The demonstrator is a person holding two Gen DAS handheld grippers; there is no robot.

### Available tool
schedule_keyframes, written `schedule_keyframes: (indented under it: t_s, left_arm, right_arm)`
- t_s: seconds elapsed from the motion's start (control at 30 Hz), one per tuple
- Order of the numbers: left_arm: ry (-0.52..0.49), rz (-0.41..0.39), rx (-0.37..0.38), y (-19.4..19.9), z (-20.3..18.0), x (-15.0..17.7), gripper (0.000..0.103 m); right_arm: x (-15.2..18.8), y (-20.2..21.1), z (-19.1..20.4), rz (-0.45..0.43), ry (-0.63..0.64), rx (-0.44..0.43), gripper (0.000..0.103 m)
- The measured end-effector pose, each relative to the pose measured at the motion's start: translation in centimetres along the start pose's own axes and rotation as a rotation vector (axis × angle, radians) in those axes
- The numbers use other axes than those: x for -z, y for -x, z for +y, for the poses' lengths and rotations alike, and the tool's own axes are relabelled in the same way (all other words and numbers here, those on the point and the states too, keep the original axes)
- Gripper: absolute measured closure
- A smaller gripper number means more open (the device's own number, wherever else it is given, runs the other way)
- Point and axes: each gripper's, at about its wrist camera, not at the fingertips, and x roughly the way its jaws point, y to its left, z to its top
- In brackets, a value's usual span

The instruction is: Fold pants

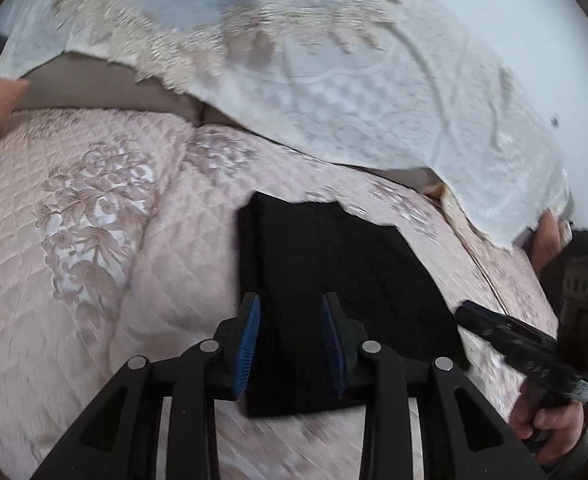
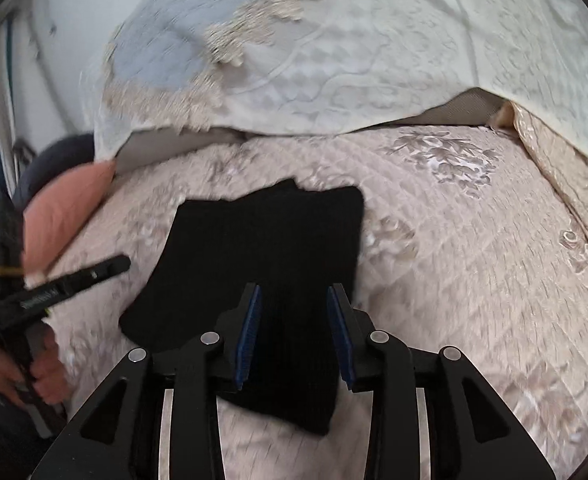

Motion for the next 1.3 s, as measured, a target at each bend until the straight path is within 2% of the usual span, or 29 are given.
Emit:
schedule_keyframes:
  t_s: [0.1,0.2,0.37,0.57,0.63,0.93,1.13,1.3]
  left_arm:
    - [-0.077,0.009,-0.010,0.2,-2.1,1.8,0.070]
    - [-0.109,0.046,-0.036,-0.9,-2.8,3.0,0.070]
    - [-0.161,0.041,-0.091,-2.1,-3.1,3.4,0.070]
    - [-0.145,0.028,-0.141,0.9,-3.7,3.4,0.070]
    - [-0.138,0.026,-0.161,1.8,-4.0,3.7,0.070]
    - [-0.108,0.019,-0.183,5.5,-6.2,6.2,0.068]
    - [-0.133,0.027,-0.213,6.4,-7.6,7.8,0.068]
    - [-0.132,0.044,-0.211,6.3,-8.1,8.6,0.068]
  right_arm:
    - [1.6,-0.6,1.2,0.030,0.056,0.026,0.068]
    - [2.7,-1.5,1.5,0.056,0.085,0.049,0.068]
    - [2.3,-1.7,1.8,0.068,0.099,0.078,0.069]
    - [2.4,1.6,2.5,0.040,0.085,0.076,0.067]
    - [2.7,2.5,2.6,0.041,0.075,0.085,0.060]
    - [5.1,6.1,4.2,0.027,0.043,0.066,0.059]
    - [6.3,7.0,4.8,0.034,0.043,0.075,0.059]
    - [7.2,6.4,4.7,0.054,0.054,0.096,0.059]
